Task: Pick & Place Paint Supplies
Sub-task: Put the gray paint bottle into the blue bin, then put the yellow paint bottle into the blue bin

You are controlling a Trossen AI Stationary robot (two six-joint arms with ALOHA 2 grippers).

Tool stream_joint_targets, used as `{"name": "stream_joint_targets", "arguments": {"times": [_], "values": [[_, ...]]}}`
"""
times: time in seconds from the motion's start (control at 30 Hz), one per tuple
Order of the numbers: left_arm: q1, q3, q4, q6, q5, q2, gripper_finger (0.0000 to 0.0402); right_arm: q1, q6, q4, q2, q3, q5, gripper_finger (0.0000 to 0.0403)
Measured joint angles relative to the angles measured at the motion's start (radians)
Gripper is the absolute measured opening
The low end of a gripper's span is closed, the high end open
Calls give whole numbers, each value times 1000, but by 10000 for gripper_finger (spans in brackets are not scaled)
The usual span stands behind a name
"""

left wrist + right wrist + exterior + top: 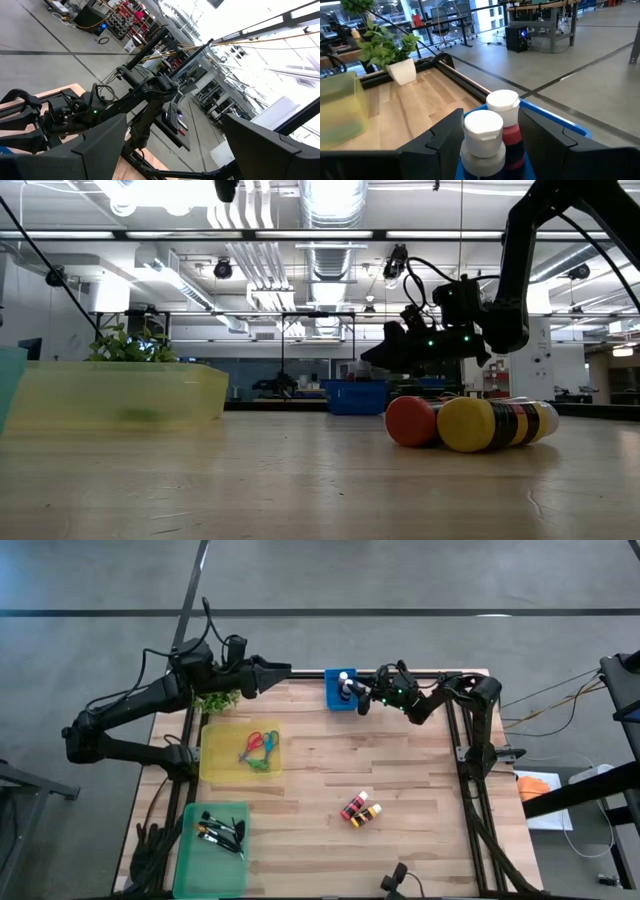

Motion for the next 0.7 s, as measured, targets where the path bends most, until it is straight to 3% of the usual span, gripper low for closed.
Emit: {"name": "stream_joint_targets", "arguments": {"times": [0.43, 0.7], "values": [[-2, 0, 5, 6, -3, 0, 342, 0, 23, 34, -41, -6, -74, 189], [-2, 0, 12, 24, -3, 0, 342, 13, -20, -281, -204, -12, -57, 169]]}}
